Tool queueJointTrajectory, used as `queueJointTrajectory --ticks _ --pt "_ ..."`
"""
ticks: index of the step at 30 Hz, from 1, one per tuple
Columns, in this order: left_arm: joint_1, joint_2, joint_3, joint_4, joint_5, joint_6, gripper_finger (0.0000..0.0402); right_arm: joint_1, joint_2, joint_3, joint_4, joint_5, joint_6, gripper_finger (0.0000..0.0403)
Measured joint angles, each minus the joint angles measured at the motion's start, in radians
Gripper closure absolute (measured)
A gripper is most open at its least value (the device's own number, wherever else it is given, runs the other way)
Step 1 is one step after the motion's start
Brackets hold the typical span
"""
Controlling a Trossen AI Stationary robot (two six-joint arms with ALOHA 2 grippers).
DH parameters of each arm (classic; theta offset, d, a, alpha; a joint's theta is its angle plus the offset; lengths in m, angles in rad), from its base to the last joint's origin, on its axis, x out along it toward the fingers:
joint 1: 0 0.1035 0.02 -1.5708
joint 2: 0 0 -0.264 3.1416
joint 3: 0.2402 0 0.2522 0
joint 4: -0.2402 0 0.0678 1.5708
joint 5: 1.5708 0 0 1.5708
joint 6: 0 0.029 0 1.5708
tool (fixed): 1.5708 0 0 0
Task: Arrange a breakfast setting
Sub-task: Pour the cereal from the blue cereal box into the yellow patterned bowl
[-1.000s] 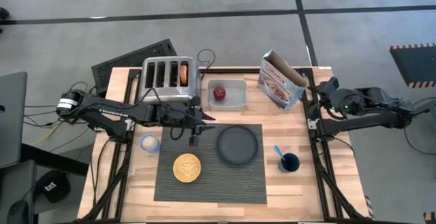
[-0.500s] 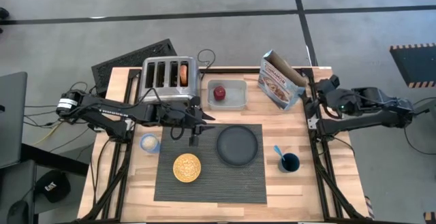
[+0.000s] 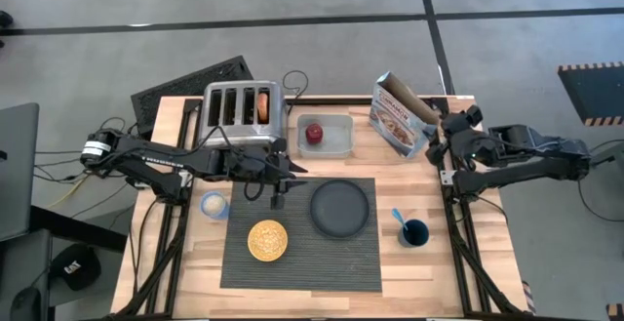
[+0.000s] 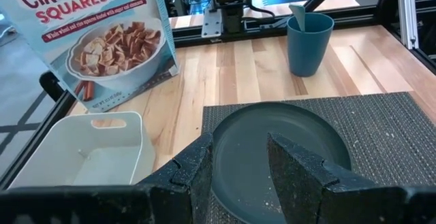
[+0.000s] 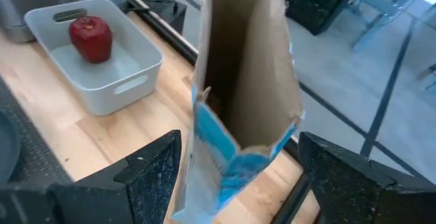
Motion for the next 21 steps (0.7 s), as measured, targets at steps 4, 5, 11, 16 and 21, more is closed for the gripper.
queueJointTrajectory --ticks 4,5,11,16,21 --pt "0.0 0.0 0.0 0.0 0.0 0.0 0.0276 -0.017 0.006 0.0 0.018 0.018 -0.007 0.0081" --pt "0.0 0.0 0.0 0.0 0.0 0.0 0.0276 -0.025 0.008 0.0 0.02 0.018 -0.013 0.0081" --pt "0.0 0.0 0.0 0.0 0.0 0.004 0.0276 -0.073 0.013 0.0 0.059 -0.007 -0.052 0.0081" --pt "0.0 0.0 0.0 0.0 0.0 0.006 0.0276 -0.113 0.042 0.0 0.08 -0.058 -0.091 0.0094" --pt "0.0 0.0 0.0 0.0 0.0 0.007 0.0276 -0.163 0.091 0.0 0.156 -0.126 -0.184 0.0114"
